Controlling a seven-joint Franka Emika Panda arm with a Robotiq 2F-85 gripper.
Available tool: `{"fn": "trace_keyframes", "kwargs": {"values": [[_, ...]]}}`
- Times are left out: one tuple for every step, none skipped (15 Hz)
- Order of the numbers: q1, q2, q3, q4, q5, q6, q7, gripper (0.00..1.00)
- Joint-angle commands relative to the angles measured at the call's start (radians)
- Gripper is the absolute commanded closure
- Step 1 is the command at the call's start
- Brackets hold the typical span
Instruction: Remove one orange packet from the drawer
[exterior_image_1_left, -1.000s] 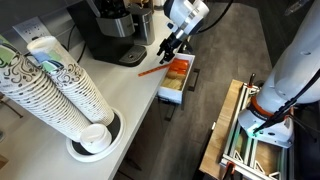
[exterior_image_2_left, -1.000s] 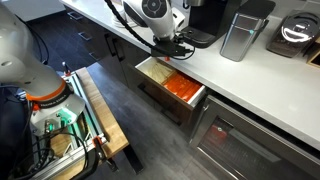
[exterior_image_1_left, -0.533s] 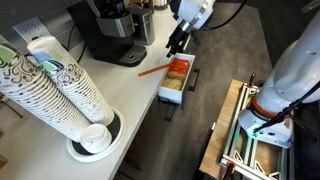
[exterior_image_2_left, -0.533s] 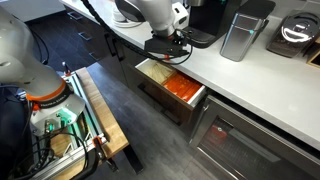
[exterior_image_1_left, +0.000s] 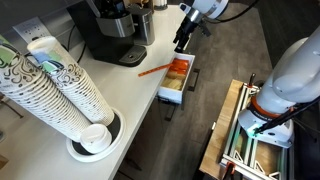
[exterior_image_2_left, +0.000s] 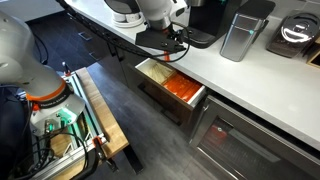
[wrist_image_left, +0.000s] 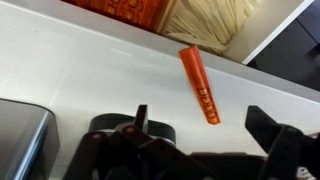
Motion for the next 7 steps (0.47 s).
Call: {"fn": "trace_keyframes", "kwargs": {"values": [[-0.003,-0.082,-0.032,-0.045,-0.089,-0.042,0.047,0.0],[-0.001,-0.095,-0.041,-0.051,-0.102,-0.045,0.047,0.0],[0.025,-0.047,-0.047,-0.018,-0.067,-0.017,0.03,0.0],[0.025,-0.059,-0.053,-0.023,-0.077,-0.021,0.032,0.0],[0.025,-0.067,-0.057,-0.027,-0.081,-0.021,0.033,0.0],[0.026,-0.072,-0.058,-0.029,-0.083,-0.022,0.033,0.0],[0.026,-0.074,-0.058,-0.031,-0.083,-0.022,0.033,0.0]]}}
